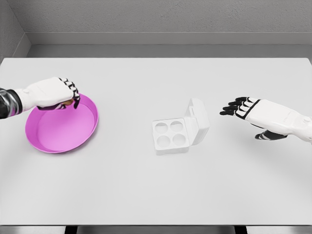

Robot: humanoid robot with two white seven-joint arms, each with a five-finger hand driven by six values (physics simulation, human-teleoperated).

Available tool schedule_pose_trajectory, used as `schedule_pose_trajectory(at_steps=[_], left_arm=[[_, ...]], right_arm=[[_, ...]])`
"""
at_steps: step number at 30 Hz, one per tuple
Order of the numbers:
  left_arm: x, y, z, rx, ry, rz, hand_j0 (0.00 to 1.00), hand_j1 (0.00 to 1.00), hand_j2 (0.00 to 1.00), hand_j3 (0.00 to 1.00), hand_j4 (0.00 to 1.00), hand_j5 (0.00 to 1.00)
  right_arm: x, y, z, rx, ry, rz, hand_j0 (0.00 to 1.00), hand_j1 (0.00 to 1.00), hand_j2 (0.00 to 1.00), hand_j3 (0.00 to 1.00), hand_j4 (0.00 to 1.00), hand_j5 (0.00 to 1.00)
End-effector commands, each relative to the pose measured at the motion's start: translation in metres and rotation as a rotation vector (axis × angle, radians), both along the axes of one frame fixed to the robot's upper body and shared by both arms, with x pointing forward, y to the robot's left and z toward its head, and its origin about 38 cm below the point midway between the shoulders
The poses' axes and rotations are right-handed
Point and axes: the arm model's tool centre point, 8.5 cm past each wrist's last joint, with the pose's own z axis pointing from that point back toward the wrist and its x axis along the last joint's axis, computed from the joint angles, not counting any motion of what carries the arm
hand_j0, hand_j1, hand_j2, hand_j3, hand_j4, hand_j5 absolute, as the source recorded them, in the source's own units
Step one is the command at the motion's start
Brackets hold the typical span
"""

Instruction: Pack egg into the box and close the box lid

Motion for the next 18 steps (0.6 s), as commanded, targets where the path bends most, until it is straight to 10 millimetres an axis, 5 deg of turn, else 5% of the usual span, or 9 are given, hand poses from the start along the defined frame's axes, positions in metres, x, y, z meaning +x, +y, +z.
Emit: schedule_pose_trajectory(at_steps=[1,18], left_arm=[[-0.002,-0.005,0.007,-0.006,-0.021,-0.014,0.39,0.39,0.39,0.39,0.39,0.39],[-0.013,-0.04,0.017,-0.045,-0.08,-0.098,0.38,0.38,0.38,0.38,0.38,0.38]], right_arm=[[0.0,0.0,0.001,0.006,0.001,-0.002,1.0,1.0,1.0,1.0,1.0,1.0],[0.0,-0.001,0.0,0.002,0.004,-0.003,1.0,1.0,1.0,1.0,1.0,1.0]])
